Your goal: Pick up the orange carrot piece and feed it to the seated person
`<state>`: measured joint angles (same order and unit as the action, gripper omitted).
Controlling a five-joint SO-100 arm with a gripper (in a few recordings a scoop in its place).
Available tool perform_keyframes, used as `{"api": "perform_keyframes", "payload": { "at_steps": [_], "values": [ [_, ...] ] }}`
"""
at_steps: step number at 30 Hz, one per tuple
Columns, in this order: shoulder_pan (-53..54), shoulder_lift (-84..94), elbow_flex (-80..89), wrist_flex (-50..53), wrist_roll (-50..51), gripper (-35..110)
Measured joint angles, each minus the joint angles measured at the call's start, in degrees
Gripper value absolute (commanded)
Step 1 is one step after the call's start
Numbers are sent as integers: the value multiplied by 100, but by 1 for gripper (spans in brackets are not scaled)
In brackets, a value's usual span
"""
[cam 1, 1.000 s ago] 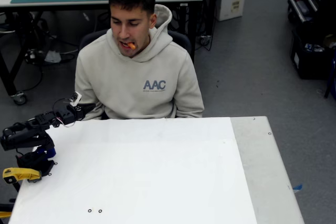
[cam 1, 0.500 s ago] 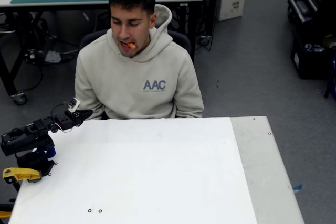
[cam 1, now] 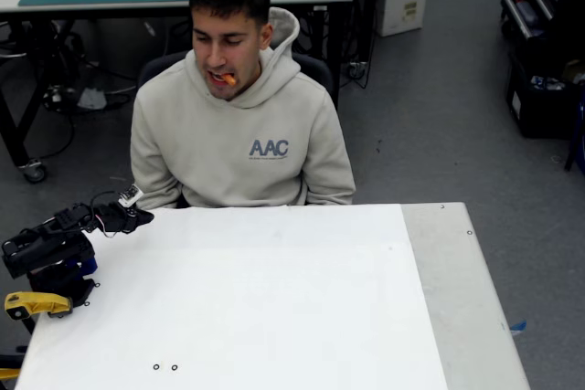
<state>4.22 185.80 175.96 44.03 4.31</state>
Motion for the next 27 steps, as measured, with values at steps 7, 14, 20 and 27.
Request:
{"api": "perform_keyframes", "payload": {
  "at_steps": [7, 14, 20, 27],
  "values": [
    [-158, 70, -158, 1248, 149, -2],
    [-88, 79, -325, 1872, 149, -2],
    [-88, 79, -325, 2083, 149, -2],
    [-88, 79, -325, 2083, 149, -2]
  ]
}}
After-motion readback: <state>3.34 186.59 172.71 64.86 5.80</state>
